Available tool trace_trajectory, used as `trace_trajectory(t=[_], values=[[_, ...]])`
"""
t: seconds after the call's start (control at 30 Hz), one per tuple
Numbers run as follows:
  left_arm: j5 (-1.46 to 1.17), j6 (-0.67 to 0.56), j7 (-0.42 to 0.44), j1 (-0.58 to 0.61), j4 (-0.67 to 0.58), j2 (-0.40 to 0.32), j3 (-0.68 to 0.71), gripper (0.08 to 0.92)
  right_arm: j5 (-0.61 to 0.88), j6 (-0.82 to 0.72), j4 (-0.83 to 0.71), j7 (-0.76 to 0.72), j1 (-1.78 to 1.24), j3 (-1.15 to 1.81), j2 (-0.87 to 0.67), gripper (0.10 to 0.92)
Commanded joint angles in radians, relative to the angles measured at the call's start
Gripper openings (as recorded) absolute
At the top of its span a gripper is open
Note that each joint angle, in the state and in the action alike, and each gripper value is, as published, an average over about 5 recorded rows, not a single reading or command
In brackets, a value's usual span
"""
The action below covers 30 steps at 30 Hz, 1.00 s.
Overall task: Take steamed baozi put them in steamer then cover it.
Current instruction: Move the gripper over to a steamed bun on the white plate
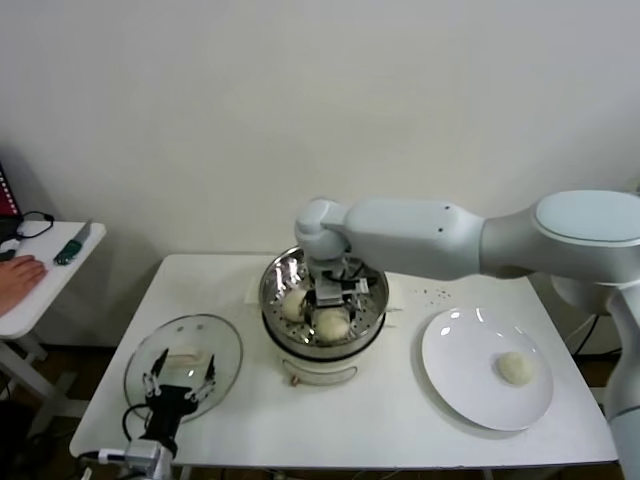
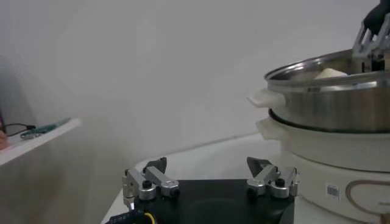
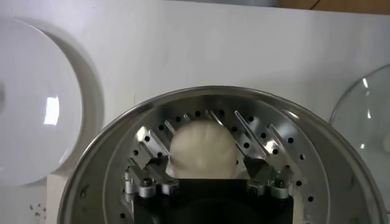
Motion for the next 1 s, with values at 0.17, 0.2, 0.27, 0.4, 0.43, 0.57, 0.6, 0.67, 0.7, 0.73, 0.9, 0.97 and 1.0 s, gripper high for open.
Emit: trace_trajectory(t=[0.17, 0.2, 0.27, 0.4, 0.43, 0.57, 0.6, 0.67, 0.7, 0.73, 0.9, 0.97, 1.0], values=[[-0.007, -0.001, -0.001, -0.004, 0.000, 0.019, -0.003, 0.823, 0.103, -0.122, -0.008, 0.171, 0.135, -0.026, -0.145, 0.823], [-0.007, -0.001, -0.001, -0.005, 0.000, 0.022, -0.004, 0.823, 0.156, -0.176, 0.001, 0.234, 0.171, -0.068, -0.179, 0.823], [-0.009, -0.002, -0.001, -0.007, -0.001, 0.026, -0.005, 0.823, 0.269, -0.296, 0.024, 0.324, 0.230, -0.149, -0.243, 0.823], [-0.017, -0.004, 0.000, -0.010, -0.002, 0.031, -0.006, 0.823, 0.414, -0.532, 0.047, 0.306, 0.260, -0.184, -0.385, 0.823], [-0.019, -0.004, 0.000, -0.011, -0.002, 0.031, -0.006, 0.823, 0.431, -0.581, 0.051, 0.293, 0.256, -0.176, -0.415, 0.823], [-0.022, -0.002, 0.000, -0.020, 0.000, 0.028, -0.005, 0.823, 0.498, -0.724, 0.069, 0.236, 0.200, -0.130, -0.551, 0.823], [-0.023, -0.002, 0.000, -0.022, 0.001, 0.027, -0.005, 0.823, 0.503, -0.746, 0.072, 0.226, 0.171, -0.107, -0.589, 0.823], [-0.024, -0.002, -0.001, -0.023, 0.001, 0.026, -0.006, 0.823, 0.490, -0.774, 0.079, 0.213, 0.108, -0.064, -0.656, 0.823], [-0.024, -0.002, -0.001, -0.023, 0.000, 0.026, -0.006, 0.823, 0.474, -0.782, 0.081, 0.204, 0.070, -0.041, -0.687, 0.823], [-0.024, -0.002, -0.001, -0.022, -0.001, 0.026, -0.007, 0.823, 0.456, -0.786, 0.083, 0.195, 0.032, -0.018, -0.717, 0.823], [-0.023, 0.001, -0.001, -0.016, -0.008, 0.026, -0.013, 0.823, 0.332, -0.786, 0.077, 0.149, -0.182, 0.134, -0.832, 0.823], [-0.020, 0.003, -0.002, -0.016, -0.008, 0.024, -0.013, 0.823, 0.284, -0.781, 0.065, 0.136, -0.258, 0.199, -0.857, 0.823], [-0.019, 0.004, -0.002, -0.016, -0.007, 0.023, -0.013, 0.823, 0.261, -0.777, 0.058, 0.131, -0.297, 0.232, -0.866, 0.823]])
